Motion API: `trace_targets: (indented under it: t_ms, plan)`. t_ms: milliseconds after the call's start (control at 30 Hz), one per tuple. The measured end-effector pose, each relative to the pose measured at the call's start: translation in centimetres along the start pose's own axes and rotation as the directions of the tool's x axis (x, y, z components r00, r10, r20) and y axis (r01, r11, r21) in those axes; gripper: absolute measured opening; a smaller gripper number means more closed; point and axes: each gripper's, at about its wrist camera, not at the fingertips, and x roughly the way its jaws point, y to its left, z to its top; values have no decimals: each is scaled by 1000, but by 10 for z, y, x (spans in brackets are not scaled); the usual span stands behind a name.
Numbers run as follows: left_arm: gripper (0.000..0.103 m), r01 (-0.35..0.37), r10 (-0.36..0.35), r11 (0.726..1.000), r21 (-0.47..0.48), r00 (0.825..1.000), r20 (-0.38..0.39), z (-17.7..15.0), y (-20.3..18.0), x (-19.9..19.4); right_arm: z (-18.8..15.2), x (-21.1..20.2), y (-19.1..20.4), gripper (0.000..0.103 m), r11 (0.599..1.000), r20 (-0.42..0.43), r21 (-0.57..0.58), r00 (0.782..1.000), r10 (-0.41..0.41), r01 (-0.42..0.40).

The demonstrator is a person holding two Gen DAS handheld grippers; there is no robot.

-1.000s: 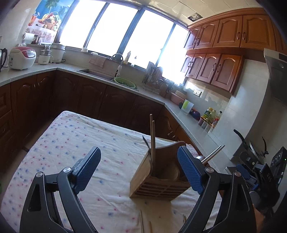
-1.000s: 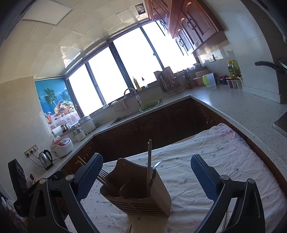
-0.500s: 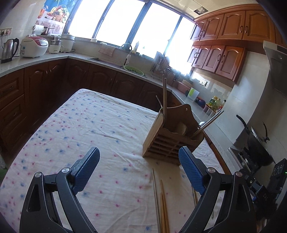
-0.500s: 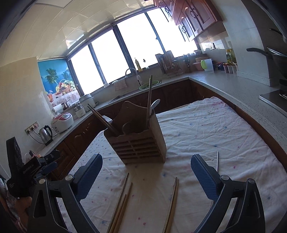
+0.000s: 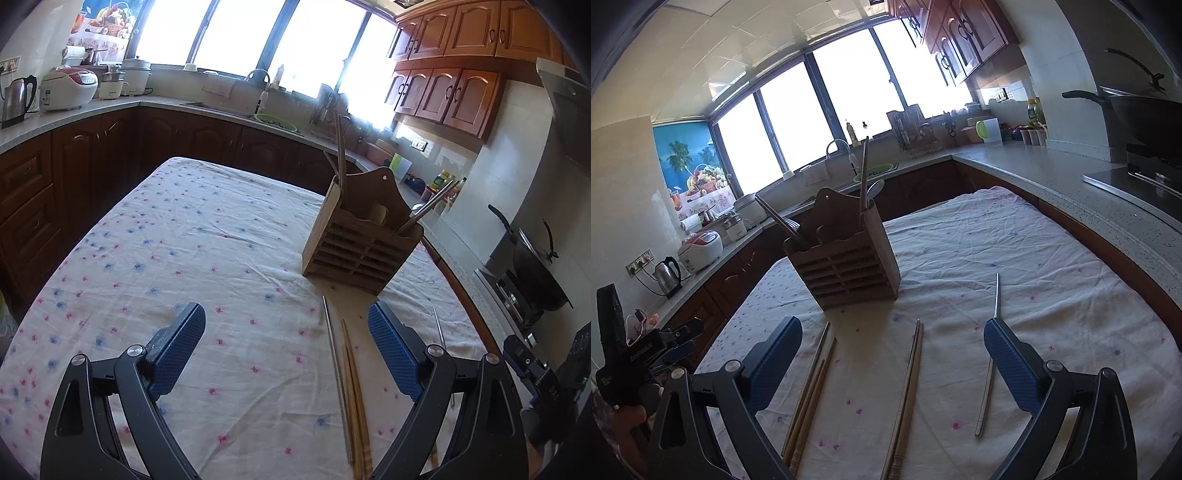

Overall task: Organize utensils
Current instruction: 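Move both open tools back down toward the remaining chopsticks on the cloth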

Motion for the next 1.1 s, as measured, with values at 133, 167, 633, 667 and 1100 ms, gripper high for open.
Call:
trace_targets:
  t_ms: [133, 167, 633, 667, 1100]
  plan:
    - [92, -7, 7, 1000, 29, 1000, -22, -4, -5, -1, -3, -6, -6, 100, 1000, -4, 7, 1000, -26, 26]
    - [92, -10, 12, 999, 39, 1000, -28, -5, -7, 0, -4, -7, -8, 100, 1000, -8, 10, 1000, -30, 30]
    - [92, -47, 61, 994, 99, 988, -139, -20, -17, 24, -13, 9, -10, 83, 999, -107, -15, 993, -41, 40]
    - [92, -51, 65, 994, 100, 987, -146, -21, -17, 26, -14, 15, -10, 73, 999, -132, -18, 990, -40, 38]
    - [92, -53, 77, 992, 110, 971, -226, -28, -13, 53, -47, 91, -4, 19, 989, -423, -133, 898, -118, 68]
